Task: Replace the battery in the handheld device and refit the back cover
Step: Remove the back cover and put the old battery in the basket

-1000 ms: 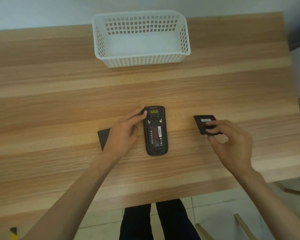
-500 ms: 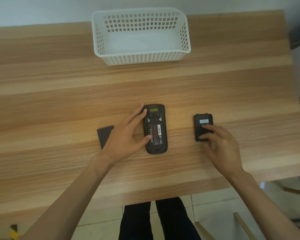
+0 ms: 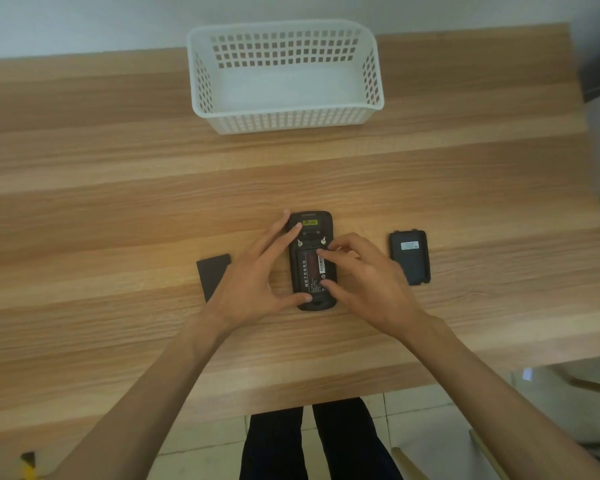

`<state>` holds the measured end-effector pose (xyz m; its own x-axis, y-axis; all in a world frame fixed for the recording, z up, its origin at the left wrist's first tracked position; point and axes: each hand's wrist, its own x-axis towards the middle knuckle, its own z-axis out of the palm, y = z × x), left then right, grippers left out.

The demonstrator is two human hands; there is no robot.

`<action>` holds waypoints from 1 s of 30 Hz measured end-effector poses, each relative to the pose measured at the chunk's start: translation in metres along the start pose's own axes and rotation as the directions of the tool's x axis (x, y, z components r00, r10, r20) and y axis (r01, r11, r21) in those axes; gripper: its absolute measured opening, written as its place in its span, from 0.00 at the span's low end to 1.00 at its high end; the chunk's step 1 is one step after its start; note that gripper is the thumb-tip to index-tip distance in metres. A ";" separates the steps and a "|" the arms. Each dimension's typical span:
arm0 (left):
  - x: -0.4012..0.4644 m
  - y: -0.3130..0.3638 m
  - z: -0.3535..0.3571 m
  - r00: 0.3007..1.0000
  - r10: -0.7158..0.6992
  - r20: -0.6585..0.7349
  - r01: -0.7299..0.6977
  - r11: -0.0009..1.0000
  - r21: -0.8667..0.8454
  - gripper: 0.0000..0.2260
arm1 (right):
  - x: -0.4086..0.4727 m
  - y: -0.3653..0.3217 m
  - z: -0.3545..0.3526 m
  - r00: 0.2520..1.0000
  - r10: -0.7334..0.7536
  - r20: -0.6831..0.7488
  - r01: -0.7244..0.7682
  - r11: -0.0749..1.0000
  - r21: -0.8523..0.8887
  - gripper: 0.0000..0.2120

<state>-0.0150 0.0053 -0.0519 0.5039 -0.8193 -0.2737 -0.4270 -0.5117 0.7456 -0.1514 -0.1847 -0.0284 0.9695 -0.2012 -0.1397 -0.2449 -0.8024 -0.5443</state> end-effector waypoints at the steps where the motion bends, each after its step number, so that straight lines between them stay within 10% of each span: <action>1: 0.000 0.000 0.000 1.000 0.002 0.006 -0.002 1.000 0.003 0.50 | 0.001 -0.001 0.002 1.000 -0.018 0.019 0.018 1.000 -0.022 0.25; 30: -0.001 -0.003 0.001 1.000 0.007 0.003 -0.007 1.000 0.002 0.53 | 0.006 0.011 -0.001 0.959 -0.271 0.079 0.281 0.945 -0.170 0.26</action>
<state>-0.0146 0.0071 -0.0544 0.4986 -0.8236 -0.2704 -0.4323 -0.5066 0.7460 -0.1486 -0.1948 -0.0346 0.9963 0.0688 -0.0518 0.0414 -0.9098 -0.4129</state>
